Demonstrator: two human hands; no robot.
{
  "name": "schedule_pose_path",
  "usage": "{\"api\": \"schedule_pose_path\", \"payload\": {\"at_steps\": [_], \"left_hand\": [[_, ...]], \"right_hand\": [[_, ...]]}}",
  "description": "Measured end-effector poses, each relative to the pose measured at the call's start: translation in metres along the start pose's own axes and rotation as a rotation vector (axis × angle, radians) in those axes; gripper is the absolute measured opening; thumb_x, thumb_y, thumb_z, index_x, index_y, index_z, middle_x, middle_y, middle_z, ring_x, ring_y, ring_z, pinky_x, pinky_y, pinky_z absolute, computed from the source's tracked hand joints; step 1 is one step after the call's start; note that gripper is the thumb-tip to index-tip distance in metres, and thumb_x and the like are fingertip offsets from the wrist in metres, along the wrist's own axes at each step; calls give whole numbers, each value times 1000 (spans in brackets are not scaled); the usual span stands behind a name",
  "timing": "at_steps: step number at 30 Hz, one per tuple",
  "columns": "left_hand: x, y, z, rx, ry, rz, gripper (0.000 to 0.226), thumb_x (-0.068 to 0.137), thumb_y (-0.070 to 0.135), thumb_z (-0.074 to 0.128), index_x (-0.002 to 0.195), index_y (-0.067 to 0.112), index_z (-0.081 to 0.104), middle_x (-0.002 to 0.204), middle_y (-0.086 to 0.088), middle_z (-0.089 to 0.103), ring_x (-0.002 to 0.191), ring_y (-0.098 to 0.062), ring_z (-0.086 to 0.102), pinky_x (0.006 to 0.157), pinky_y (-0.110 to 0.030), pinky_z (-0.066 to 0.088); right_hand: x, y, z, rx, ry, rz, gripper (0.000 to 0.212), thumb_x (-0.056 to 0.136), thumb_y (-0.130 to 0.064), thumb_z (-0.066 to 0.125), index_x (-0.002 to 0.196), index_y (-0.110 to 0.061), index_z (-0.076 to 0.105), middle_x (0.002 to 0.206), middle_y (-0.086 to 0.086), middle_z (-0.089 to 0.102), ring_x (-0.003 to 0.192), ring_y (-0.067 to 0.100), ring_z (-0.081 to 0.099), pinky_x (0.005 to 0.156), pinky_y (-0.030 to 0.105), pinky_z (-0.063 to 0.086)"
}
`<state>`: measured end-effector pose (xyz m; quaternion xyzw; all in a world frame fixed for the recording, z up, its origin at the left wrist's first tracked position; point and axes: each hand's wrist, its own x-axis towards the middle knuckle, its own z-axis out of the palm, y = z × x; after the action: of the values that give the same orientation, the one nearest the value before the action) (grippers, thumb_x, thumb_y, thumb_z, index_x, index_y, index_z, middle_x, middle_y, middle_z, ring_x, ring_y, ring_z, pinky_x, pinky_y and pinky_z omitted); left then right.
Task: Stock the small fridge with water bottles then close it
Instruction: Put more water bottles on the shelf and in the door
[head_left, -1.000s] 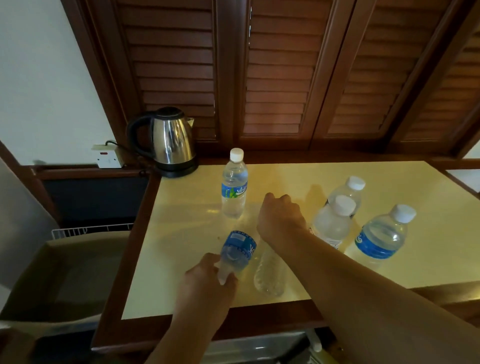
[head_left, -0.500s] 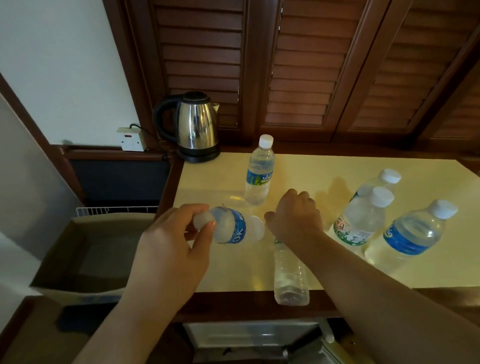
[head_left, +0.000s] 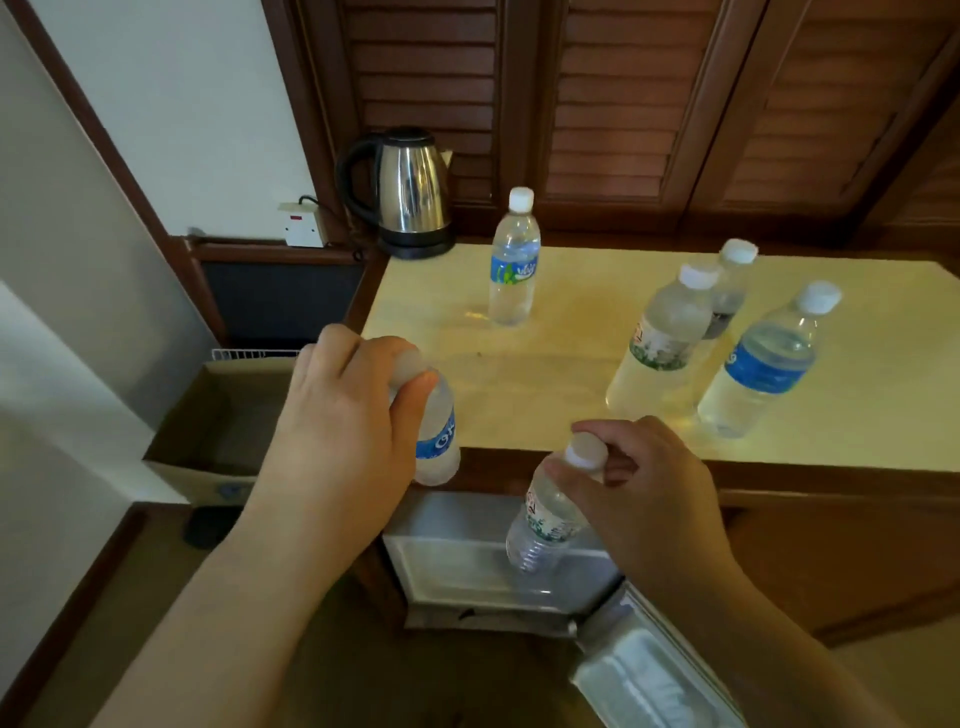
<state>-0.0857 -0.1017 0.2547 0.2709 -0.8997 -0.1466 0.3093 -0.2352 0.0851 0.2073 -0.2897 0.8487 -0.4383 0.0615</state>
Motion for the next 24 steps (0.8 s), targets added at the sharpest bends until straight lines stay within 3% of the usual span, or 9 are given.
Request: {"api": "schedule_pose_path", "payload": {"at_steps": [5, 8, 11, 16, 20, 24], "left_hand": [[-91, 19, -5, 51, 50, 74, 31, 101, 40, 48, 115, 16, 61, 103, 3, 46, 90, -14, 49, 68, -23, 45], [-148, 8, 24, -12, 23, 67, 22, 100, 33, 53, 108, 15, 62, 104, 5, 50, 85, -11, 53, 71, -25, 48], [-202, -15, 72, -52, -53, -28, 24, 99, 40, 51, 109, 22, 62, 97, 9, 49, 81, -7, 55, 66, -28, 52], [-277, -72, 175, -63, -138, -151, 32, 96, 46, 50, 110, 22, 66, 90, 10, 46, 70, -12, 54, 63, -28, 49], [-316, -126, 251, -27, -163, -207, 22, 100, 45, 53, 111, 29, 63, 90, 14, 42, 72, -9, 52, 64, -20, 43], [-340, -173, 313, -58, -139, -241, 15, 96, 39, 55, 111, 38, 54, 95, 9, 45, 79, -13, 52, 71, -28, 46]], "right_hand": [[-63, 55, 5, -28, -135, -24, 28, 82, -45, 82, 107, -41, 69, 99, -19, 55, 92, 7, 63, 81, 38, 58], [-96, 99, 31, -91, -204, -37, 22, 83, -47, 79, 100, -45, 64, 98, -22, 55, 88, 4, 62, 72, 31, 56], [-125, 146, 65, -140, -292, -5, 22, 81, -43, 81, 94, -45, 63, 97, -24, 55, 86, -2, 59, 68, 16, 46], [-139, 235, 158, -220, -374, 8, 31, 74, -43, 85, 101, -41, 70, 95, -21, 52, 85, 5, 60, 75, 20, 49], [-134, 304, 245, -269, -403, -24, 18, 77, -35, 82, 89, -33, 69, 91, -13, 51, 81, 17, 62, 69, 34, 55], [-121, 354, 316, -298, -443, -62, 10, 86, -23, 77, 89, -27, 68, 92, -10, 47, 79, 18, 56, 63, 18, 39]]}}
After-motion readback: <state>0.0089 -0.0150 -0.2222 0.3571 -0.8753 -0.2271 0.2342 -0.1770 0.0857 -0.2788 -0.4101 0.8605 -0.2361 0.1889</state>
